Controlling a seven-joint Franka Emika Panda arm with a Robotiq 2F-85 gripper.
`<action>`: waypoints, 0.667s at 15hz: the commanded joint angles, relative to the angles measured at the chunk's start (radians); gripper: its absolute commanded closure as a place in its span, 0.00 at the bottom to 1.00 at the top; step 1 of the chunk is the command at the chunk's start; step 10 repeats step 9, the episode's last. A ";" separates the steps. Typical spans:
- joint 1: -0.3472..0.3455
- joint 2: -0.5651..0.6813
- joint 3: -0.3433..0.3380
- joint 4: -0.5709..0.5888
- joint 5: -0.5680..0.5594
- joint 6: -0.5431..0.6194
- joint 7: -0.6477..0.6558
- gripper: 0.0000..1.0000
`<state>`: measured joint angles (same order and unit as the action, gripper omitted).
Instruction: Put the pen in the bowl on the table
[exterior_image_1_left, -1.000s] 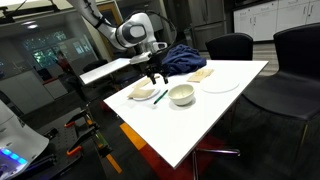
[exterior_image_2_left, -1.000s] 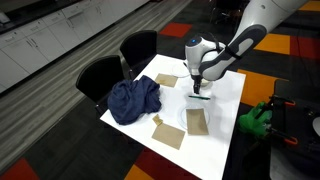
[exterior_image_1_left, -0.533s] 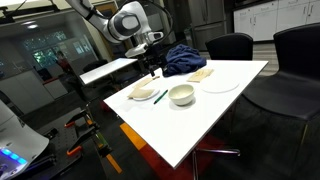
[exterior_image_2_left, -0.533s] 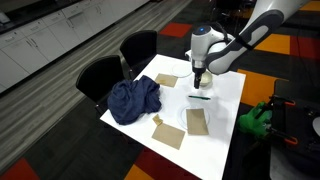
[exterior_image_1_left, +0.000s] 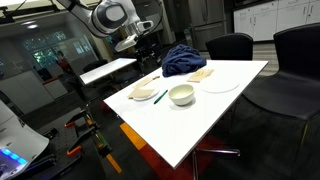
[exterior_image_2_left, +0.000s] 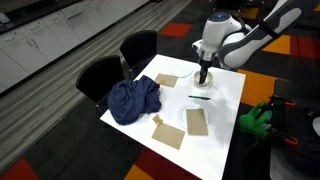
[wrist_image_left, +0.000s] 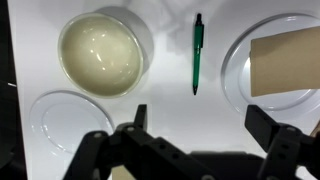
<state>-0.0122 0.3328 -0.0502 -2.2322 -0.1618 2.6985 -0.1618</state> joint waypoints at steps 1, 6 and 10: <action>-0.043 -0.088 0.040 -0.090 0.038 0.039 -0.078 0.00; -0.030 -0.046 0.030 -0.045 0.024 0.009 -0.057 0.00; -0.030 -0.043 0.030 -0.044 0.024 0.009 -0.057 0.00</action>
